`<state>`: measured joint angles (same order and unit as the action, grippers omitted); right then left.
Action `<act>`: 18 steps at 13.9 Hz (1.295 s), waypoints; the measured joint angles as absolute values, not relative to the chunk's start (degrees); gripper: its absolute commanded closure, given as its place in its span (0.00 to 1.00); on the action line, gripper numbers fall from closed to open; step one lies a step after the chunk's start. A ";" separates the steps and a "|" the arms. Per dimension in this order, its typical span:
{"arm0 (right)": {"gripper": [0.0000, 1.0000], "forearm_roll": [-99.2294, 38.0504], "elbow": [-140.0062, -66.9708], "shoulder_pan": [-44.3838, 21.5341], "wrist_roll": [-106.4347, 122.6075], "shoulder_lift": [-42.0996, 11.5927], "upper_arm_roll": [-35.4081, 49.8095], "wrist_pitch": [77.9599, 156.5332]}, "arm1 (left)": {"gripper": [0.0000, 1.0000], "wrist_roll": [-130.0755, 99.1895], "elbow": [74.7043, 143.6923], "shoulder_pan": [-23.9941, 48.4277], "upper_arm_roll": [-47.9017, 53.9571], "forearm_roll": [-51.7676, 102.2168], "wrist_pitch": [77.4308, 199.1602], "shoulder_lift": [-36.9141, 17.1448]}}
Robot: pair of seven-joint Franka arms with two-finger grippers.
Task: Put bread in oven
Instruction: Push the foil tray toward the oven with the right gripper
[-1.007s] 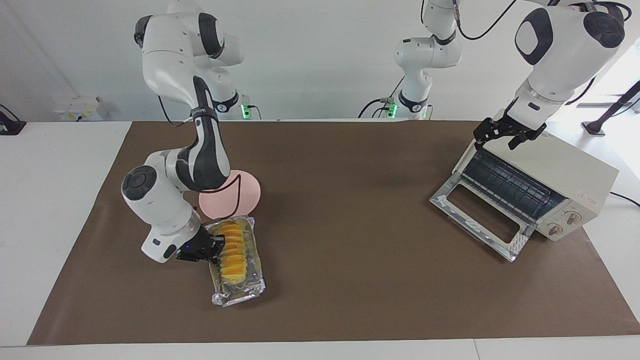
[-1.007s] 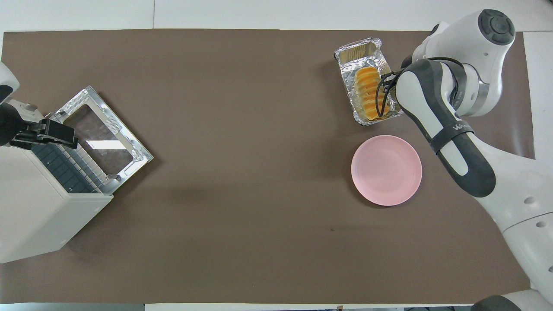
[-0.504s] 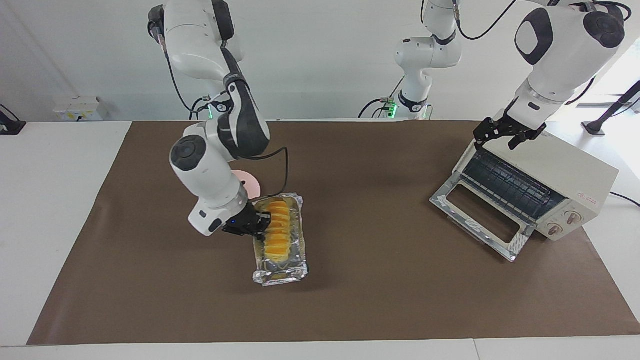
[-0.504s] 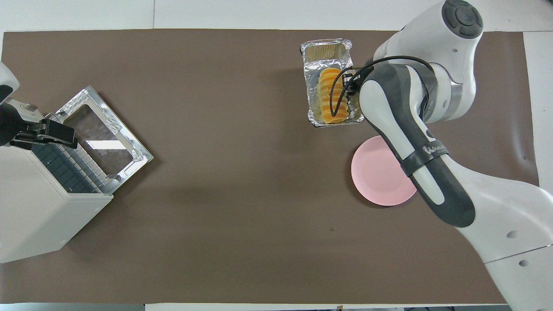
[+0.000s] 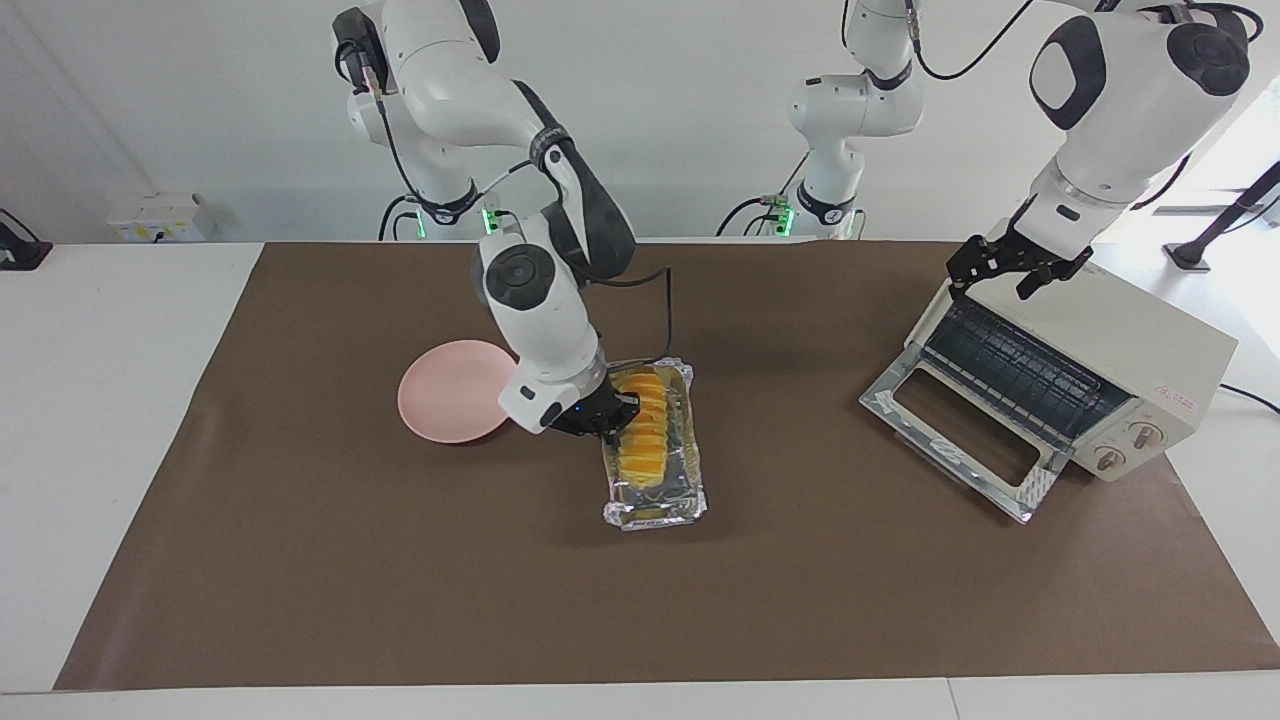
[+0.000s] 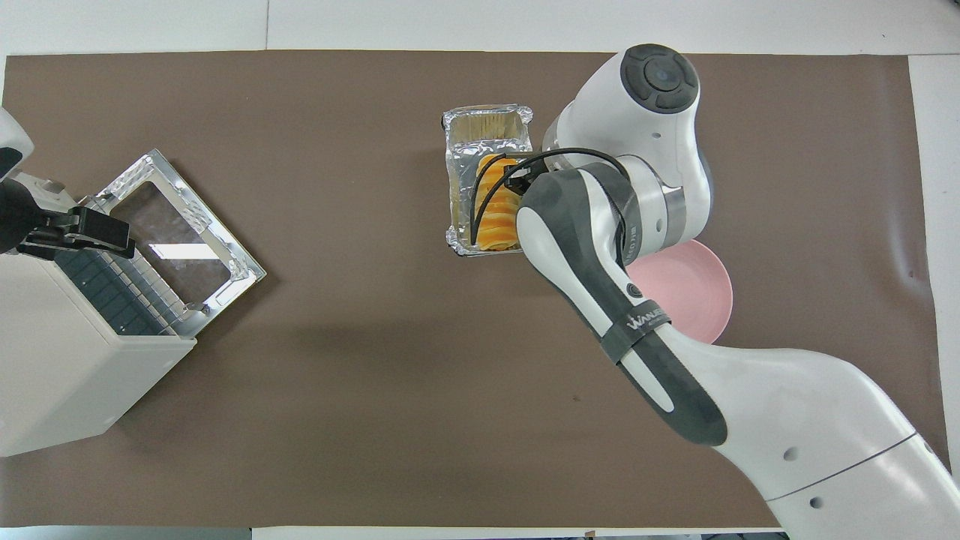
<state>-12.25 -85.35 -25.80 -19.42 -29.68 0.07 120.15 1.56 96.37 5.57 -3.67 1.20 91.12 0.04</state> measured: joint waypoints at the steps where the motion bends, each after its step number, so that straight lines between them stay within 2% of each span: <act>1: 1.00 -12.24 -87.48 -27.20 -20.60 -29.15 0.06 122.44 | 0.00 1.56 96.37 5.57 -3.67 1.20 91.12 0.04; 7: 1.00 -12.22 -99.76 -31.69 -25.16 -25.62 0.03 134.67 | 0.00 1.56 96.37 5.57 -3.67 1.20 91.12 0.04; 15: 0.98 -12.22 -105.52 -34.11 -25.44 -25.28 0.09 141.75 | 0.00 1.56 96.37 5.57 -3.67 1.20 91.12 0.04; 16: 0.27 -12.22 -105.65 -34.25 -25.45 -25.28 0.09 141.87 | 0.00 1.56 96.37 5.57 -3.67 1.20 91.12 0.04; 17: 0.00 -12.22 -105.70 -34.24 -25.45 -25.28 0.06 141.88 | 0.00 1.56 96.37 5.57 -3.67 1.20 91.12 0.04; 18: 0.00 -12.22 -105.71 -34.20 -25.45 -25.28 0.00 141.88 | 0.00 1.56 96.37 5.57 -3.67 1.20 91.12 0.04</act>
